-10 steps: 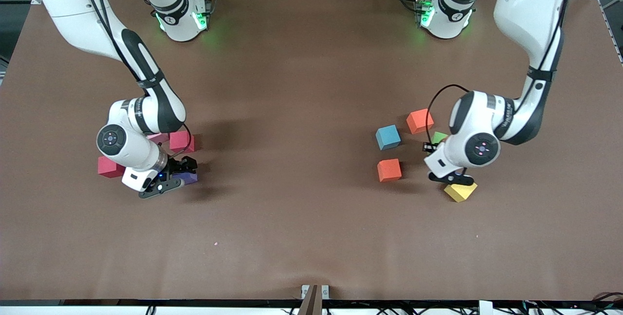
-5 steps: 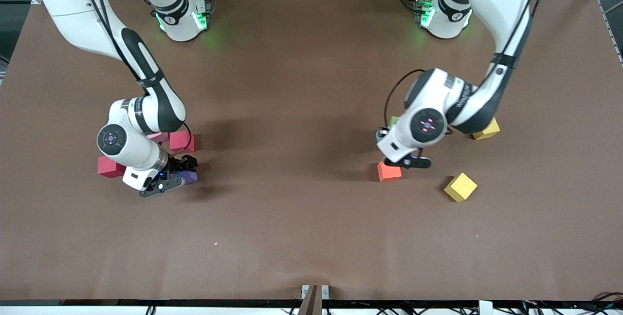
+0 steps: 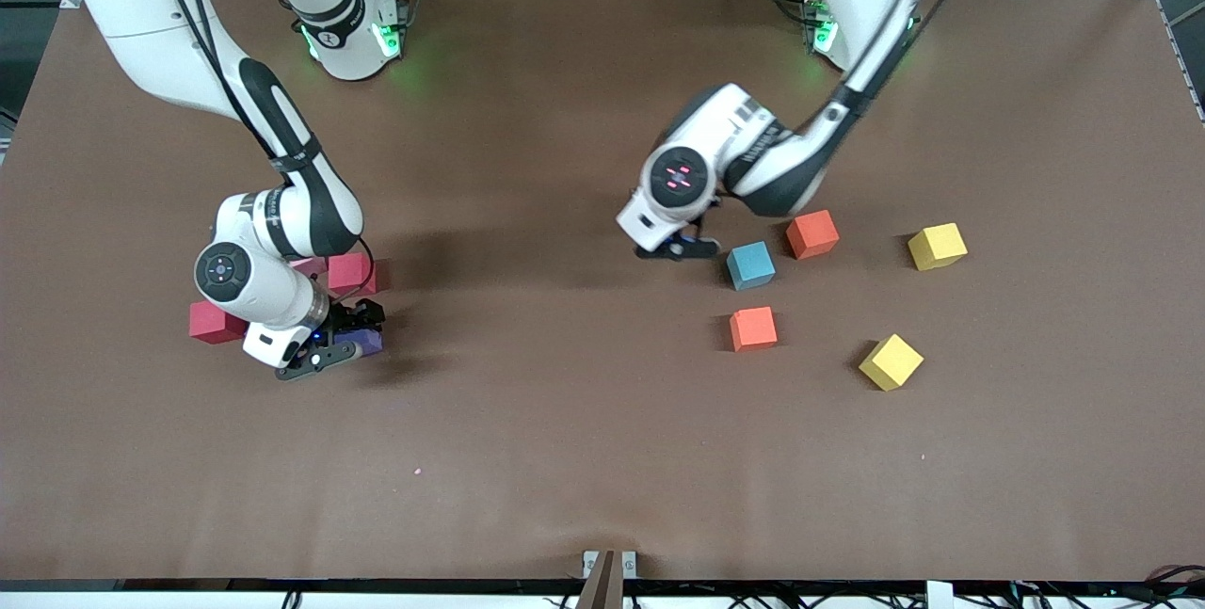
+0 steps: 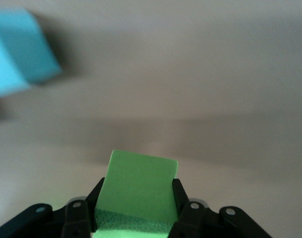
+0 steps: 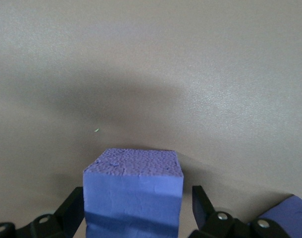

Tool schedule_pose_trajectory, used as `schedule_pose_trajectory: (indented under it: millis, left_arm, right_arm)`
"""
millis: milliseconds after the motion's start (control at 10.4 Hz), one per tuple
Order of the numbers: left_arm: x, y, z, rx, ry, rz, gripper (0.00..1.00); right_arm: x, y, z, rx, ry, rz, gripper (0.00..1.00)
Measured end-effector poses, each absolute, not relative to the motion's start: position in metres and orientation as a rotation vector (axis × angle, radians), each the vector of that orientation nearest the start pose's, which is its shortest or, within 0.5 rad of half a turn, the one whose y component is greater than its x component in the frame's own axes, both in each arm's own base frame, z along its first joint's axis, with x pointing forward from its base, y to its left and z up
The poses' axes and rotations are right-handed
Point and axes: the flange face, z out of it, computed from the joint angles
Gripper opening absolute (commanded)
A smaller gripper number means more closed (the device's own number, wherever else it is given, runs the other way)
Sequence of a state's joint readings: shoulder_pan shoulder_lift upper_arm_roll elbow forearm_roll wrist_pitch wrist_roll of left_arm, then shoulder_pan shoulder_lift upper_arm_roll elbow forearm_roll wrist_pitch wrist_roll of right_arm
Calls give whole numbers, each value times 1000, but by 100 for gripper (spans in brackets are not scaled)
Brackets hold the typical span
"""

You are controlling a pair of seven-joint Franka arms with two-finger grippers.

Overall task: Form number 2 with 11 blocks
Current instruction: 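Place green mid-table with the left gripper while the right gripper lifts purple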

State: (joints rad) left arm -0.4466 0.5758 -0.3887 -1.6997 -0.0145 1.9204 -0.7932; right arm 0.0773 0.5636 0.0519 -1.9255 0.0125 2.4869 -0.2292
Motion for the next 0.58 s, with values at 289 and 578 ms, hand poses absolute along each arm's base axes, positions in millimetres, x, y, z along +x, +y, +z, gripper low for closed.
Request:
schedule_pose_trajectory:
  millis: [289,578]
  left_arm:
    - [385,-528,231,-2997,2,608,40]
    - [375,-555,206,-3059,-6,589,40]
  right_arm:
    - [624,81,202,-3062,-529,-31,41]
    - [633,81,246,-3065,-531,-107,39]
